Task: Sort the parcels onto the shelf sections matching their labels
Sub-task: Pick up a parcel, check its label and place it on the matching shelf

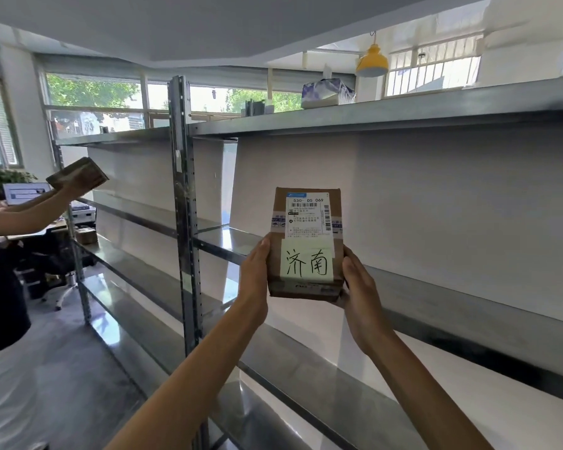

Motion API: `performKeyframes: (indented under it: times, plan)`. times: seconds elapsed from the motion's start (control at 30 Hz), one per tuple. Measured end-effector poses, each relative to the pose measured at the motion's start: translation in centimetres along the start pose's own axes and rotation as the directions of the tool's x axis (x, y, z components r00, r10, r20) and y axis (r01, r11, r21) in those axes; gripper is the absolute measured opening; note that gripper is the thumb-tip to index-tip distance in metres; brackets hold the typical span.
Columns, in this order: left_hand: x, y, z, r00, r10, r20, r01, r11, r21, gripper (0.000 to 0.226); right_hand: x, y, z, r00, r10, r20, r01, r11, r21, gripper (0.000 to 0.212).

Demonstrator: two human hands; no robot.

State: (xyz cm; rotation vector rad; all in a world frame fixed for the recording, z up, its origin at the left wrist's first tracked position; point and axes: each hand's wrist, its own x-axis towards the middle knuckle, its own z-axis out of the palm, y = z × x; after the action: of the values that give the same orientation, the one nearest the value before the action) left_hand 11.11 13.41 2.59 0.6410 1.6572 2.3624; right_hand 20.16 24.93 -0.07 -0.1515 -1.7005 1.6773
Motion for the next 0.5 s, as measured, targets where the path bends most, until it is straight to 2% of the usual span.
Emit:
performKeyframes:
  times: [0.5]
  plan:
    - [7.1,0.5,-7.7,0.999,-0.037,0.035,0.038,0.998,-0.042,0.031,4.6,3.7,8.2,1.000,0.020,-0.001,-0.020,0.999,-0.027,0.039]
